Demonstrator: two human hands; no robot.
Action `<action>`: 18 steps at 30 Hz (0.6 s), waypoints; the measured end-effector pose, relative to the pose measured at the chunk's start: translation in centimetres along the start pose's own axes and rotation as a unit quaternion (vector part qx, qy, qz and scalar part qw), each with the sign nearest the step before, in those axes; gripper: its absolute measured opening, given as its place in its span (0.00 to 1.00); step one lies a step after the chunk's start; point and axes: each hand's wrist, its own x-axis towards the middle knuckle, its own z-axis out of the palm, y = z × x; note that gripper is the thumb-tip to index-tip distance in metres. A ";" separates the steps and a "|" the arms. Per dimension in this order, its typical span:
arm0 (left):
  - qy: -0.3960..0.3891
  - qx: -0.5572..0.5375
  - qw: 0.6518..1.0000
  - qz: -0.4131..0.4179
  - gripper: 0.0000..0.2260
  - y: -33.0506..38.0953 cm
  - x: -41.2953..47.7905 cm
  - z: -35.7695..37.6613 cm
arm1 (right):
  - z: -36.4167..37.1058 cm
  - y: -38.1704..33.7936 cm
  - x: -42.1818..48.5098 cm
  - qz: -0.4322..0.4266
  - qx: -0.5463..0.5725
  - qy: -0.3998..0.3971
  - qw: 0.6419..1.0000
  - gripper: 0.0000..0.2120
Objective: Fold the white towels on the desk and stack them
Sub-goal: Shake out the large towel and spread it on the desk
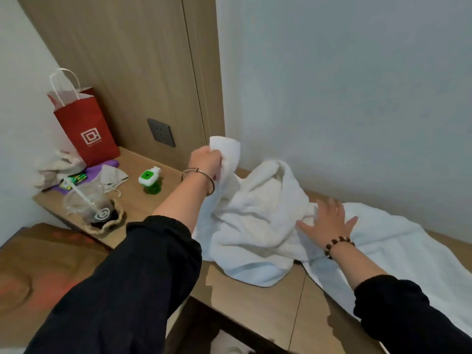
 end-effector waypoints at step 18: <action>-0.102 0.275 0.944 0.153 0.11 -8.1 -5.1 8.2 | -12.0 -0.3 1.2 -0.072 0.236 0.313 0.917 0.04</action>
